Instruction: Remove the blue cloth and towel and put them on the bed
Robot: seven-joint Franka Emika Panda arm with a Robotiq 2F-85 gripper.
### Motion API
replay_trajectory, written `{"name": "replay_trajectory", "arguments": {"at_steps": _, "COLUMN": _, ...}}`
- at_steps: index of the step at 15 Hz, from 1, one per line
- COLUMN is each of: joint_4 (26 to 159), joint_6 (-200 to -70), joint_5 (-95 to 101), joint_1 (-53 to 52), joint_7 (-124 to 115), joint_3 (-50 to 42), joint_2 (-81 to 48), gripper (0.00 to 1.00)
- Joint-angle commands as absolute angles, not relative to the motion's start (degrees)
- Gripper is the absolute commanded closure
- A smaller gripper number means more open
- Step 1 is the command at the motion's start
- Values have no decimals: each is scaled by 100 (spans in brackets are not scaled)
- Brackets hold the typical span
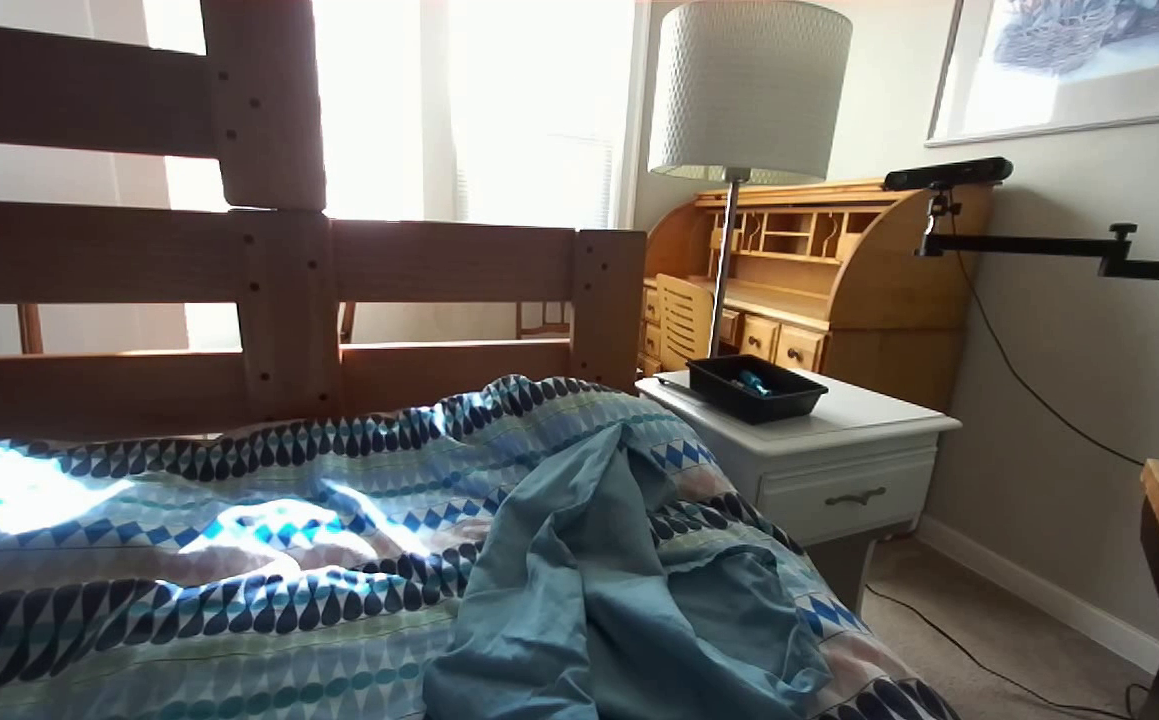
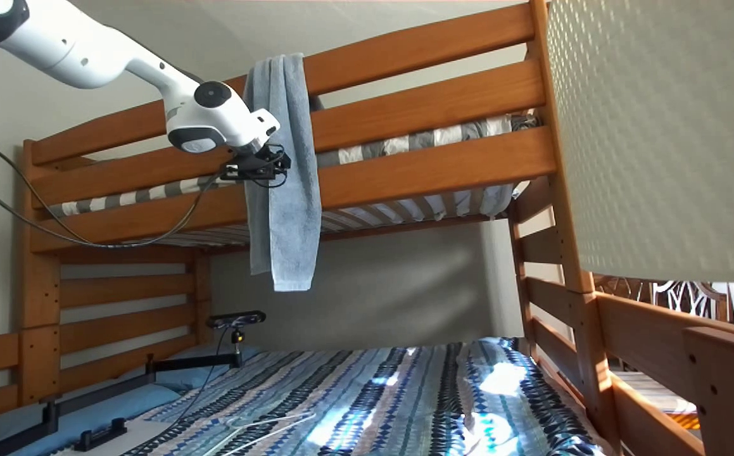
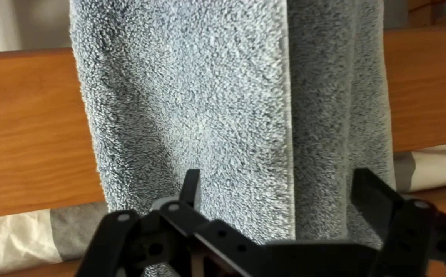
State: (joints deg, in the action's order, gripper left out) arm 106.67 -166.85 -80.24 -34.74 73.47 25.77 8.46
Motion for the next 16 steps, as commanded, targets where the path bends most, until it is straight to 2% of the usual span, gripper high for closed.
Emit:
{"name": "replay_trajectory", "arguments": {"at_steps": 1, "joint_4": 10400, "joint_6": -17147, "joint_5": -8748, "joint_1": -3649, "joint_7": 8083, "joint_3": 2677, "joint_2": 644, "gripper": 0}}
{"name": "replay_trajectory", "arguments": {"at_steps": 8, "joint_4": 9830, "joint_6": -17648, "joint_5": -9784, "joint_1": -3763, "joint_7": 9383, "joint_3": 2831, "joint_2": 242, "gripper": 0}}
{"name": "replay_trajectory", "arguments": {"at_steps": 9, "joint_4": 9753, "joint_6": -17648, "joint_5": -9925, "joint_1": -3763, "joint_7": 9560, "joint_3": 2846, "joint_2": 186, "gripper": 25}}
{"name": "replay_trajectory", "arguments": {"at_steps": 11, "joint_4": 9574, "joint_6": -17673, "joint_5": -10263, "joint_1": -3754, "joint_7": 9985, "joint_3": 2873, "joint_2": 54, "gripper": 34}}
{"name": "replay_trajectory", "arguments": {"at_steps": 16, "joint_4": 9443, "joint_6": -17611, "joint_5": -10614, "joint_1": -3744, "joint_7": 10545, "joint_3": 2872, "joint_2": -164, "gripper": 72}}
